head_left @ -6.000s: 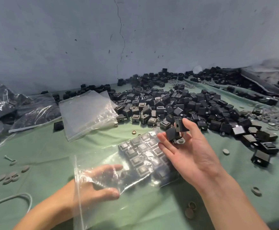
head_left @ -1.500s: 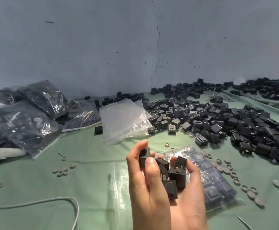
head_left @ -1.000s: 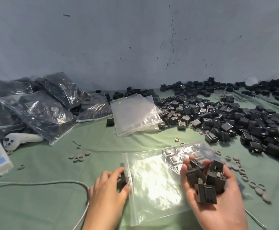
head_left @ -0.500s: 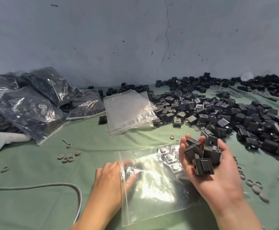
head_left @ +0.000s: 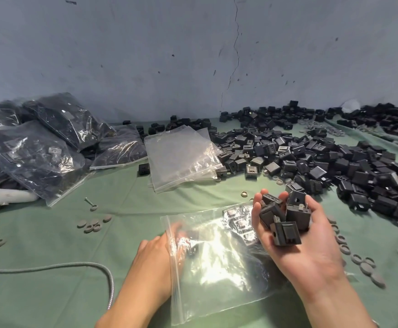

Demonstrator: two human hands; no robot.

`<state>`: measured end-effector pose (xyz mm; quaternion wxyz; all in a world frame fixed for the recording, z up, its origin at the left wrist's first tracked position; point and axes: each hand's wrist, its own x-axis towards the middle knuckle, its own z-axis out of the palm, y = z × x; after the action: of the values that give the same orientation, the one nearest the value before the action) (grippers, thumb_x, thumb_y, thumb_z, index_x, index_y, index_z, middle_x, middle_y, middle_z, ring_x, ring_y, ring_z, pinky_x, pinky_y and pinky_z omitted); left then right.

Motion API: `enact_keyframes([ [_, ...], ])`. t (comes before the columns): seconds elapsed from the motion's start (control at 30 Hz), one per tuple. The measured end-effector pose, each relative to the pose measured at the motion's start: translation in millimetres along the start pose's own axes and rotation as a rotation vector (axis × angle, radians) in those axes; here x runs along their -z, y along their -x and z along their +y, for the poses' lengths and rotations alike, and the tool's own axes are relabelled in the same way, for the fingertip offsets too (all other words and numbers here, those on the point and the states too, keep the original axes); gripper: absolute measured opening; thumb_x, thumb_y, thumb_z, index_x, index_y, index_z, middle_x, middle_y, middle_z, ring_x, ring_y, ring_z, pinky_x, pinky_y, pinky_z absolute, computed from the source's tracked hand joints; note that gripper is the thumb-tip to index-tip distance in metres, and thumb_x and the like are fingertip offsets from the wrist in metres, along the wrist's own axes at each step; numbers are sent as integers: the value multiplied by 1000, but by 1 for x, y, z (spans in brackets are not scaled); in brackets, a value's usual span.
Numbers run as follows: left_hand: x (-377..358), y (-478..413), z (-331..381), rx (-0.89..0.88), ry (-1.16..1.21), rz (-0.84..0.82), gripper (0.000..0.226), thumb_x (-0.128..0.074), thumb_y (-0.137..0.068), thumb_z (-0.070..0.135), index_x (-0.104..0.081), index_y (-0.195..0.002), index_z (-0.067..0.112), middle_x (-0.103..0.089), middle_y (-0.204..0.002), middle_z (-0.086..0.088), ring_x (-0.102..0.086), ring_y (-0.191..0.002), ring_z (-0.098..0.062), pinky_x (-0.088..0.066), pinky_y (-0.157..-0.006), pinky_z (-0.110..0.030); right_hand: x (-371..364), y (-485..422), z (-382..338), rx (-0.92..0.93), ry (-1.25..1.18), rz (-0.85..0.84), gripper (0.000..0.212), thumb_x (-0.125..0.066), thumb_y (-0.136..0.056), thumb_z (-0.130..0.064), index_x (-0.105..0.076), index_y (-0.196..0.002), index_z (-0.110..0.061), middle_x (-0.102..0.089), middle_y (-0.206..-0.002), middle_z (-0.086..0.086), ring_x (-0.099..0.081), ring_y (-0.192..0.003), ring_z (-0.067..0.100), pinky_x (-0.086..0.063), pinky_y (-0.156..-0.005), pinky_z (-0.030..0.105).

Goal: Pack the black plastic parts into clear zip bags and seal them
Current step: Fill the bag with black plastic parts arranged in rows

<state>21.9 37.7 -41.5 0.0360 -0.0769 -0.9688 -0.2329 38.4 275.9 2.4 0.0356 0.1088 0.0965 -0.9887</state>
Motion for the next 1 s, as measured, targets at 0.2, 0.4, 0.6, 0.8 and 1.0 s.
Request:
enact_keyframes([
  [0.2,8,7,0,-41,58,-80,40,-37,-96,52,-30,-136,54,-55,-97,17,-37,-91,6,-28,-84,-25,5,5,-1,3,15,26,26,-65,-90,-39,-68,-92,-13,-67,-122,17,-68,-101,36,-60,-77,43],
  [0.4,-9,4,5,72,94,105,44,-42,-77,83,-40,-107,51,-63,-79,12,-49,-92,-9,-45,-79,-31,6,8,-6,41,17,35,25,-64,-92,-37,-67,-96,-12,-67,-122,19,-68,-103,37,-59,-81,44],
  [0.6,-10,10,3,52,98,91,45,-39,-71,90,-31,-107,64,-62,-87,18,-45,-94,-1,-38,-71,-25,9,6,-18,69,17,25,23,-63,-93,-35,-66,-100,-13,-66,-124,18,-68,-103,36,-59,-81,42],
  [0.8,-3,13,9,-8,116,55,44,-41,-90,56,-35,-133,63,-52,-111,25,-47,-110,-5,-42,-87,-25,10,2,-26,85,14,23,23,-64,-92,-35,-64,-103,-14,-65,-125,18,-68,-101,37,-59,-75,44],
  [1.0,-1,23,9,-17,185,29,8,-44,-91,51,-49,-97,53,-58,-89,19,-50,-92,2,-44,-73,-20,8,-3,-26,60,39,22,24,-61,-94,-38,-65,-100,-15,-67,-123,17,-69,-103,34,-59,-78,42],
])
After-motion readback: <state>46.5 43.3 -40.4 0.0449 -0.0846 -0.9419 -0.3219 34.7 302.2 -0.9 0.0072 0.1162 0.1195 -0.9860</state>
